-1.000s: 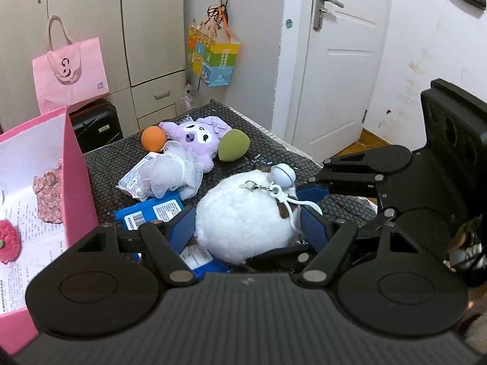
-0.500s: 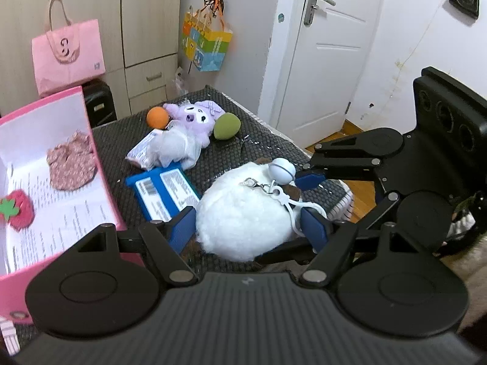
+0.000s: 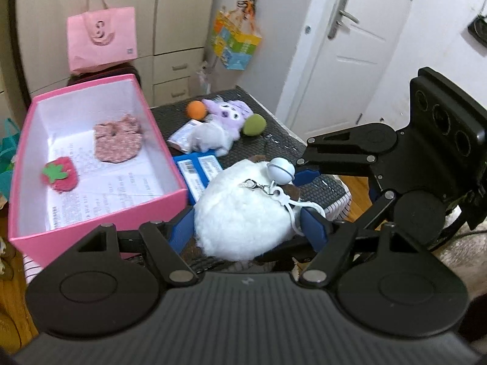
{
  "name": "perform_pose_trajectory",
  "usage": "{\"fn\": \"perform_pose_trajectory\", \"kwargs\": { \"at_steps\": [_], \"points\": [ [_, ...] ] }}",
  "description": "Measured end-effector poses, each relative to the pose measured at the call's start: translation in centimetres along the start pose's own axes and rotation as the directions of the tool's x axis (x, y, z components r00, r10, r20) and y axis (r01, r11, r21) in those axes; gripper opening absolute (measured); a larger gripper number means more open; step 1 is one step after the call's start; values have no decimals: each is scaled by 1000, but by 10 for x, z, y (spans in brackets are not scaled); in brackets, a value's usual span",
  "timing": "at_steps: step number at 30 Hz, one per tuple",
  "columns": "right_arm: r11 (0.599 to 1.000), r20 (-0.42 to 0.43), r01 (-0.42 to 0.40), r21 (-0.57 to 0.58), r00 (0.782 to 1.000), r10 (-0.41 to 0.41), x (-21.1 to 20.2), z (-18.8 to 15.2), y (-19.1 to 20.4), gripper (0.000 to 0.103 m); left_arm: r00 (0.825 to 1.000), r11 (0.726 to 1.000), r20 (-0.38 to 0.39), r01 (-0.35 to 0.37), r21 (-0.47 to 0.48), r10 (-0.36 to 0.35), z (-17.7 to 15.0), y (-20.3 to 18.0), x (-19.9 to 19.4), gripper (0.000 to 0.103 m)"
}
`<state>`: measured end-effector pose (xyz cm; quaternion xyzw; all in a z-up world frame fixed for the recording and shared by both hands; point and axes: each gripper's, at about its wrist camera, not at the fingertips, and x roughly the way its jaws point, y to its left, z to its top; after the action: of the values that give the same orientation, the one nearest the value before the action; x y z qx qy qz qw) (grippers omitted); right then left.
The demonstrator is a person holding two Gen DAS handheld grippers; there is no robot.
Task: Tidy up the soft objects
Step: 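Carry the white plush into the pink box and lower it beside the strawberry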
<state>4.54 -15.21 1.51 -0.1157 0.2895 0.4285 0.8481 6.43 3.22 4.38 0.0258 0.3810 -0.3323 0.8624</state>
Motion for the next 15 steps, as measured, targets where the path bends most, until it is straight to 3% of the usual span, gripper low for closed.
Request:
{"fn": "perform_pose_trajectory", "kwargs": {
  "at_steps": [10, 15],
  "points": [
    [995, 56, -7, -102, 998, 13, 25, 49, 14, 65, 991, 996, 114, -70, -52, 75, 9, 46, -31, 74],
    [994, 63, -13, -109, 998, 20, 50, 74, 5, 65, 987, 992, 122, -91, -87, 102, 24, 78, -29, 74]
  ]
}}
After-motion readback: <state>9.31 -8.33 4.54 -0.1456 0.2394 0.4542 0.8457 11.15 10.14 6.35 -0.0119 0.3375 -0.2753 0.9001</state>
